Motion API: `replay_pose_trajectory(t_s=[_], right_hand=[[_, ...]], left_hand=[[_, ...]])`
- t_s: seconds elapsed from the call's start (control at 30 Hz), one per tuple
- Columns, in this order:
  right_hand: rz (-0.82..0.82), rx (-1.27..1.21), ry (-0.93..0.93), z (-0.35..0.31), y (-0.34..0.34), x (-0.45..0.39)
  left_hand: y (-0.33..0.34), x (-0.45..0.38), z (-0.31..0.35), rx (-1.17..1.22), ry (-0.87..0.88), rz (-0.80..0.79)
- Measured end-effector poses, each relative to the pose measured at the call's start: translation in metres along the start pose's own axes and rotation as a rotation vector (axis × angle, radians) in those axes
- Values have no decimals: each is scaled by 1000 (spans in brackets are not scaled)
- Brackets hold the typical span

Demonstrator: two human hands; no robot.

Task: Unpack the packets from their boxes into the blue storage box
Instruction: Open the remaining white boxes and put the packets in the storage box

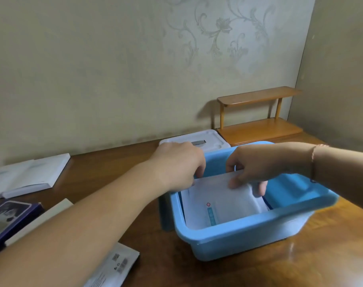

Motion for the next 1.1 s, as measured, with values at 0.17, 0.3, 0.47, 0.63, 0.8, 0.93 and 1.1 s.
replay_pose_trajectory(t_s=[0.17,0.3,0.47,0.63,0.8,0.93,1.1], right_hand=[[143,507,-125,-5,9,-2],[180,563,-152,-4,13,-1],[73,472,-159,-3,20,-1],[72,473,-187,-6,24,-1],[193,552,-216,-13,18,5],[778,439,-337,-39,-33,52],[808,-336,-595,-111,26,147]], left_hand=[[4,-5,8,-166,4,-82],[2,-6,15,-243,62,-144],[5,-4,27,-268,106,-274],[14,-4,32,-208,88,-386],[9,-2,28,-114,71,-271],[-31,34,-8,344,43,182],[-24,160,-67,505,-151,520]])
Point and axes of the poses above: each hand's wrist, its own x-axis away from the middle knuckle, its own y-axis out of the palm, z = x × y, the point moved 4 cm from there along -x, towards the middle knuckle, and after that the axes turned 10 degrees about z, right-handed, at the moved point
